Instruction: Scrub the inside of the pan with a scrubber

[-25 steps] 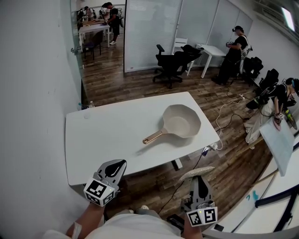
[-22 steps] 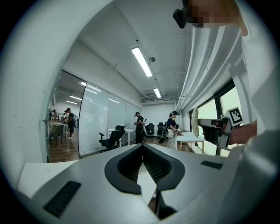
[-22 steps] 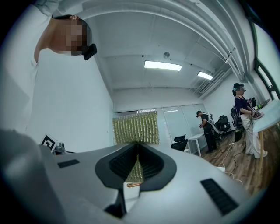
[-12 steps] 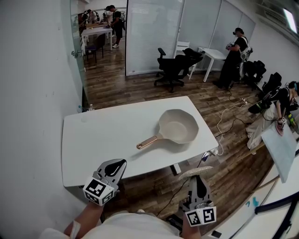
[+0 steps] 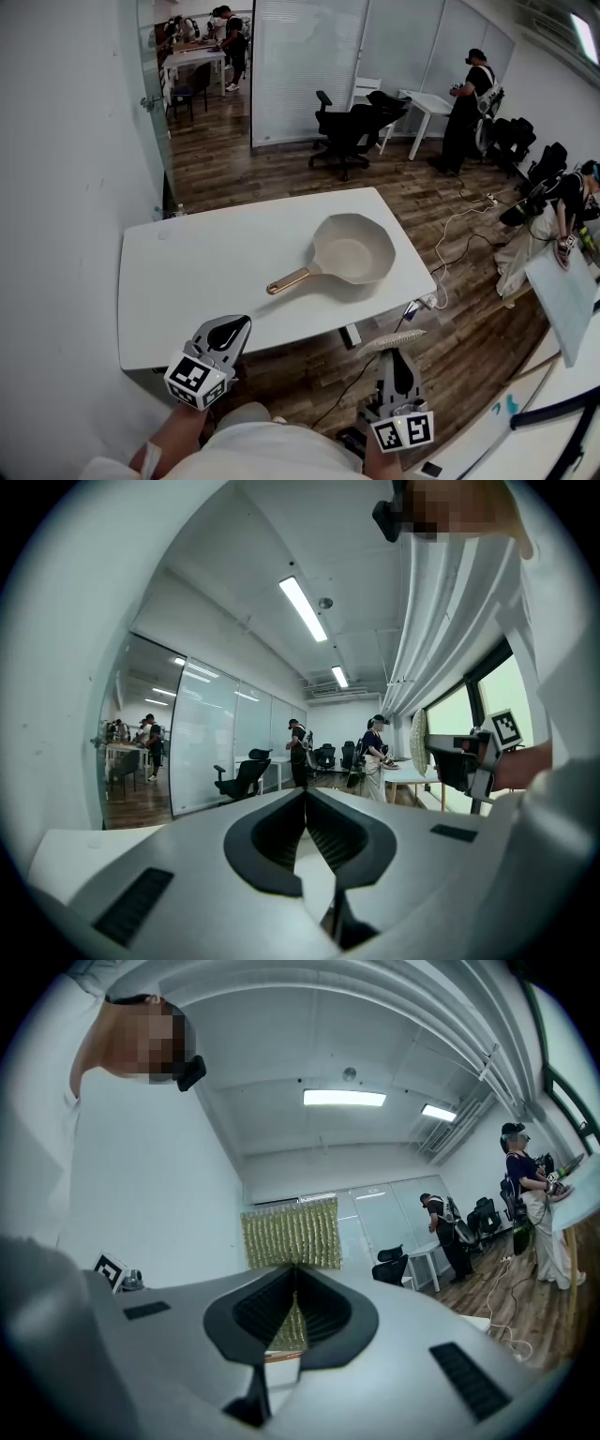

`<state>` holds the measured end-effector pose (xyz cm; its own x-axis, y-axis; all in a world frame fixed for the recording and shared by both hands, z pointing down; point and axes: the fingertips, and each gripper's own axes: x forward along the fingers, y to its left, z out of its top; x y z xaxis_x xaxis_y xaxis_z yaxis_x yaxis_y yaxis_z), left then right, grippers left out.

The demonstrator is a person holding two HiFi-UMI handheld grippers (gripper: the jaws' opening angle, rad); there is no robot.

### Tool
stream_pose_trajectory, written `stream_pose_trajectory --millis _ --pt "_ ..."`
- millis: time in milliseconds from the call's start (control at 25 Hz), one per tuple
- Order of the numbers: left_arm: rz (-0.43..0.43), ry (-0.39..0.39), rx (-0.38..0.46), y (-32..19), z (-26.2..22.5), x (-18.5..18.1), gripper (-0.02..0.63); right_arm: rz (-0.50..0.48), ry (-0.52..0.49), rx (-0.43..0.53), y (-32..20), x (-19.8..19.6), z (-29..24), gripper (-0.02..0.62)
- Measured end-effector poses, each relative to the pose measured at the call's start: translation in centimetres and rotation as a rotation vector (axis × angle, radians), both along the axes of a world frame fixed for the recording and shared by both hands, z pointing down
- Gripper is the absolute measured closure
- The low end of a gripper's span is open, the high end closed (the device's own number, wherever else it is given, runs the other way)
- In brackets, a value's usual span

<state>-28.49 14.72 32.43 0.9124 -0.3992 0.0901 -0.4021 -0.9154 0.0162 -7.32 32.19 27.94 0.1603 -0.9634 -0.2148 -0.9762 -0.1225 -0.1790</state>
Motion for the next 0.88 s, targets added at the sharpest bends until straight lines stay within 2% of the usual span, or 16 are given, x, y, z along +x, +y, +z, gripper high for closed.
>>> stream_pose_trajectory --millis 880 --pt "0.019 -0.031 -0.004 -0.2 0.8 2.8 0.594 0.003 -0.051 -0.020 0.1 2.2 1.6 0.571"
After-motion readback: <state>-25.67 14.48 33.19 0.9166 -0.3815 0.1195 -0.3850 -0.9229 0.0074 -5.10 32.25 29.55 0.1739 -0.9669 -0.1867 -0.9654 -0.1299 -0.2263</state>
